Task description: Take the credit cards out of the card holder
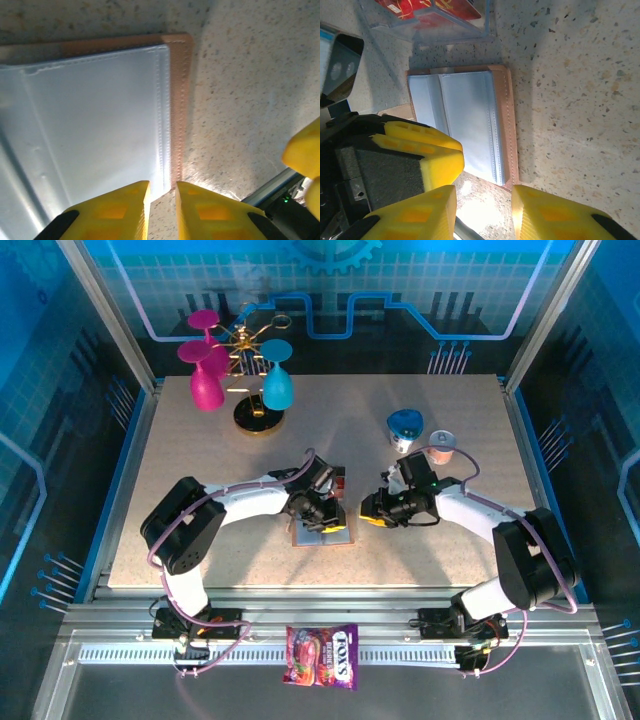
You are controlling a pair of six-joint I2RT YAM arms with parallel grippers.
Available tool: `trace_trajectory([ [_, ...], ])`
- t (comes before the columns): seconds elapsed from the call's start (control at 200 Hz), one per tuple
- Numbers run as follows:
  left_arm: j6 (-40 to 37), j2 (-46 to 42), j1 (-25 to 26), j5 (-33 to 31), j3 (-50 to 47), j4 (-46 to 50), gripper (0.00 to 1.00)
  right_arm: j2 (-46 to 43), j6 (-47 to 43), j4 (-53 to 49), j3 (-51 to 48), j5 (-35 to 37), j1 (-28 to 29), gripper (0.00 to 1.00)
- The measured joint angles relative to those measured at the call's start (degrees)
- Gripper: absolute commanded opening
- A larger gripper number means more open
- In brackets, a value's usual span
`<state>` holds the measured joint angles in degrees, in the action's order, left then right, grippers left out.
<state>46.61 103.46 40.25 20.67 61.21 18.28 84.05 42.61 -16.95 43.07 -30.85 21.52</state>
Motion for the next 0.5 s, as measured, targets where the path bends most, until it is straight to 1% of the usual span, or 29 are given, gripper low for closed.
trace_trajectory([
  [0.15,-0.2,0.1,0.0,-1.8,0.0,2.5,0.19,0.7,0.5,1.0,0.0,0.0,1.2,0.32],
  [0.41,-0.4,0.5,0.0,-3.1,0.0,3.8,0.14,5.6,2.4,4.1,0.0,-0.7,3.8,0.23],
  [0.5,-0.4,0.7,0.0,-3.1,0.0,4.0,0.14,6.9,3.2,5.7,0.0,-1.2,4.4,0.22],
])
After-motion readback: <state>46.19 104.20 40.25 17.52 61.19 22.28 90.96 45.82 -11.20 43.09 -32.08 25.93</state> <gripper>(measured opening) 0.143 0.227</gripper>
